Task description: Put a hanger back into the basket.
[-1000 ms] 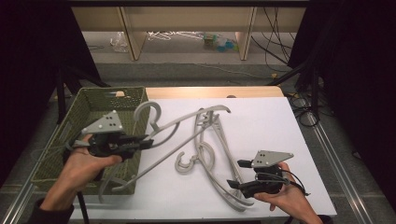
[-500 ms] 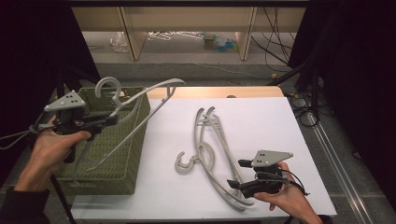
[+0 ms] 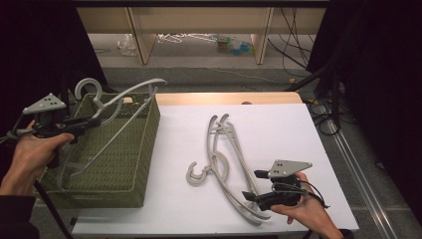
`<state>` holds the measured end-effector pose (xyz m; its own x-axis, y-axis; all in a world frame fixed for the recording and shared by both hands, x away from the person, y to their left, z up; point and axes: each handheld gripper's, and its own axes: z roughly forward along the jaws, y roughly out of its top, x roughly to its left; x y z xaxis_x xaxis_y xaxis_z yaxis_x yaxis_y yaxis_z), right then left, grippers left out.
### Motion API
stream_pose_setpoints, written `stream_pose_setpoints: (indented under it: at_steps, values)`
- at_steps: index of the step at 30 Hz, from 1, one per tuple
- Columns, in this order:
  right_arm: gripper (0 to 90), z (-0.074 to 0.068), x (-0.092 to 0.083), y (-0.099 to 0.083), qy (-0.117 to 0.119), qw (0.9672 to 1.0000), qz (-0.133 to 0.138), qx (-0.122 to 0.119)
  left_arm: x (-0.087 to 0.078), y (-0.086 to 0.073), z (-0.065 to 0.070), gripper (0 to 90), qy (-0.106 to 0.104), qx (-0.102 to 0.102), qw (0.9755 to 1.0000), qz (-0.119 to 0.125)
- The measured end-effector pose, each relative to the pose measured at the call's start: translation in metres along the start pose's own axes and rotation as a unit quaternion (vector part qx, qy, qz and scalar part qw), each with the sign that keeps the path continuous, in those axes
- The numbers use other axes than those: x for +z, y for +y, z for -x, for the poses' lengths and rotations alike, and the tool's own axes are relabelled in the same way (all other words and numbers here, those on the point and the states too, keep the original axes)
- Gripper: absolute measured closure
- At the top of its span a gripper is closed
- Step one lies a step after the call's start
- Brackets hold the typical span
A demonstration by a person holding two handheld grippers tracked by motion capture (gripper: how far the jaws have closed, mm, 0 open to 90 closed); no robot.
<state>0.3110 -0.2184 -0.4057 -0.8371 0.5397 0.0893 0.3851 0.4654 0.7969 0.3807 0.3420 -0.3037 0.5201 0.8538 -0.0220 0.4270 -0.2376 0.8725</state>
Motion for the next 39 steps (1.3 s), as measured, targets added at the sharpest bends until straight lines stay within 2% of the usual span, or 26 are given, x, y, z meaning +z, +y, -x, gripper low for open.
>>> stream_pose_setpoints:
  at_steps: [5,9,18,22,31,33,35,36,37,39]
  values:
    - [21.8,0.0,0.0,0.0,0.001,1.0,-0.001,0.002,0.001,-0.009,-0.012,78.9,0.009,-0.006,0.9999,-0.001]
    - [21.3,0.0,0.001,0.0,0.0,1.0,-0.001,0.001,0.0,-0.016,-0.022,78.8,0.012,-0.002,0.9999,-0.001]
    - [20.6,0.001,0.001,-0.001,0.001,1.0,0.0,0.003,0.0,-0.025,-0.033,78.9,0.024,-0.009,0.9997,-0.004]
    - [20.6,0.001,0.001,-0.001,0.0,1.0,-0.002,0.003,0.001,-0.031,-0.038,79.0,0.028,-0.014,0.9994,-0.013]
    - [20.8,0.001,0.002,-0.001,0.001,1.0,-0.002,0.0,0.006,-0.034,-0.046,79.2,0.036,-0.013,0.9989,-0.026]
    - [20.8,0.001,0.001,-0.001,0.001,1.0,-0.003,0.001,0.007,-0.035,-0.049,79.3,0.045,-0.003,0.9983,-0.037]
    - [20.8,0.001,0.001,-0.001,0.002,1.0,-0.004,0.004,0.008,-0.036,-0.051,79.3,0.044,-0.003,0.9981,-0.043]
    - [20.8,0.001,0.002,-0.001,0.001,1.0,-0.004,0.002,0.01,-0.038,-0.052,79.3,0.043,-0.009,0.9981,-0.044]
    - [20.8,0.001,0.002,-0.001,0.0,1.0,-0.004,0.002,0.011,-0.039,-0.054,79.3,0.045,-0.003,0.9978,-0.049]
    - [20.9,0.0,0.002,-0.001,0.001,1.0,-0.004,0.001,0.013,-0.042,-0.057,79.3,0.047,-0.004,0.9975,-0.052]
